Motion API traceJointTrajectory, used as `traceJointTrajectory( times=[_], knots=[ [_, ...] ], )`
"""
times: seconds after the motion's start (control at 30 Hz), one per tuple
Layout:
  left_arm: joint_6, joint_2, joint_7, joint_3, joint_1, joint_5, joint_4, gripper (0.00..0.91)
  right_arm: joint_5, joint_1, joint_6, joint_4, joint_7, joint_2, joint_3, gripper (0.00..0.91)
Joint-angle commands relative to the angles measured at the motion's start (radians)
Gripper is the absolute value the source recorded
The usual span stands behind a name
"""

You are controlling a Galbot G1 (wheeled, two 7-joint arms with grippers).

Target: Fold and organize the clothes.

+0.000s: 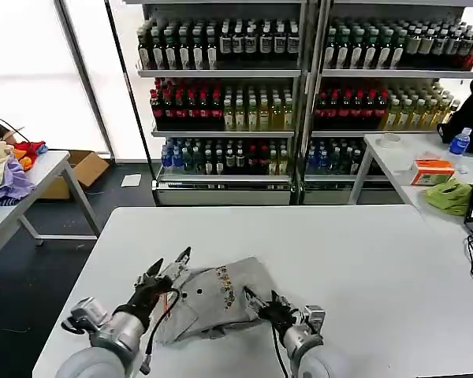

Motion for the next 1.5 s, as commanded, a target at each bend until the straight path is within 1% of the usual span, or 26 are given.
traceJointTrajectory(
  times=[0.03,0.1,0.13,0.17,0.2,0.23,0.27,0.37,0.4,0.43,0.47,0.53,0.63,0.73,0.87,0.9,0.93,1.0,1.03,1.1,1.13,1.2,1.23,1.27,1.4,1.5],
  knots=[
    [0.006,0.036,0.051,-0.130,0.081,-0.013,-0.073,0.907,0.132,0.008,-0.040,0.034,-0.008,-0.023,0.009,0.000],
    [0.007,0.034,0.046,-0.121,0.069,-0.013,-0.066,0.907,0.130,-0.038,-0.045,0.089,-0.049,-0.050,0.043,0.000],
    [0.008,0.032,0.044,-0.119,0.063,-0.013,-0.060,0.907,0.126,-0.051,-0.045,0.102,-0.060,-0.057,0.053,0.000],
    [0.008,0.030,0.044,-0.115,0.061,-0.012,-0.054,0.907,0.106,-0.083,-0.045,0.135,-0.084,-0.072,0.081,0.000],
    [0.007,0.029,0.044,-0.114,0.061,-0.012,-0.052,0.907,0.091,-0.096,-0.044,0.149,-0.095,-0.080,0.096,0.000],
    [0.007,0.027,0.045,-0.113,0.063,-0.013,-0.050,0.907,0.053,-0.130,-0.046,0.174,-0.114,-0.095,0.123,0.000],
    [0.007,0.026,0.047,-0.112,0.066,-0.013,-0.046,0.907,0.045,-0.165,-0.053,0.200,-0.129,-0.112,0.153,0.000],
    [0.005,0.026,0.049,-0.112,0.072,-0.015,-0.039,0.907,0.043,-0.246,-0.074,0.246,-0.139,-0.144,0.250,0.000],
    [0.005,0.026,0.050,-0.114,0.073,-0.015,-0.038,0.907,0.043,-0.255,-0.074,0.248,-0.141,-0.144,0.255,0.000],
    [0.004,0.026,0.050,-0.117,0.074,-0.018,-0.036,0.907,0.049,-0.289,-0.070,0.258,-0.155,-0.153,0.316,0.000],
    [0.004,0.025,0.051,-0.121,0.076,-0.024,-0.035,0.907,0.052,-0.309,-0.065,0.259,-0.159,-0.161,0.351,0.000],
    [0.003,0.025,0.051,-0.127,0.077,-0.033,-0.034,0.907,0.075,-0.331,-0.062,0.257,-0.162,-0.166,0.397,0.000],
    [0.002,0.026,0.052,-0.129,0.079,-0.038,-0.031,0.907,0.072,-0.358,-0.062,0.241,-0.175,-0.175,0.458,0.000],
    [0.002,0.023,0.052,-0.119,0.076,-0.039,-0.027,0.907,0.022,-0.361,-0.057,0.214,-0.176,-0.180,0.486,0.000],
    [0.002,0.017,0.049,-0.102,0.066,-0.037,-0.024,0.907,-0.002,-0.358,-0.065,0.218,-0.163,-0.172,0.483,0.010],
    [0.003,0.015,0.050,-0.100,0.066,-0.036,-0.026,0.907,-0.009,-0.360,-0.066,0.223,-0.163,-0.168,0.483,0.423],
    [0.004,0.015,0.051,-0.098,0.069,-0.034,-0.032,0.907,-0.042,-0.366,-0.063,0.232,-0.168,-0.159,0.484,0.907],
    [0.007,0.017,0.064,-0.099,0.075,-0.015,-0.034,0.907,-0.099,-0.381,-0.032,0.242,-0.186,-0.150,0.496,0.907],
    [0.006,0.019,0.086,-0.102,0.078,0.030,-0.028,0.907,-0.128,-0.387,-0.018,0.245,-0.192,-0.149,0.505,0.907],
    [-0.032,0.029,0.158,-0.104,0.090,0.149,-0.012,0.907,-0.188,-0.401,0.094,0.247,-0.201,-0.140,0.549,0.907],
    [-0.052,0.034,0.180,-0.106,0.093,0.183,-0.003,0.907,-0.208,-0.405,0.118,0.251,-0.203,-0.138,0.572,0.907],
    [-0.059,0.044,0.200,-0.107,0.096,0.219,0.003,0.907,-0.198,-0.410,0.172,0.251,-0.207,-0.138,0.631,0.907],
    [-0.061,0.047,0.205,-0.108,0.096,0.223,0.005,0.907,-0.197,-0.411,0.177,0.250,-0.214,-0.139,0.654,0.907],
    [-0.061,0.050,0.207,-0.108,0.095,0.227,0.007,0.907,-0.193,-0.415,0.211,0.248,-0.225,-0.141,0.690,0.907],
    [-0.060,0.049,0.215,-0.106,0.097,0.233,0.008,0.907,-0.178,-0.420,0.234,0.248,-0.234,-0.131,0.761,0.907],
    [-0.064,0.041,0.225,-0.103,0.109,0.244,0.006,0.907,-0.188,-0.418,0.275,0.231,-0.250,-0.117,0.792,0.907]
  ],
)
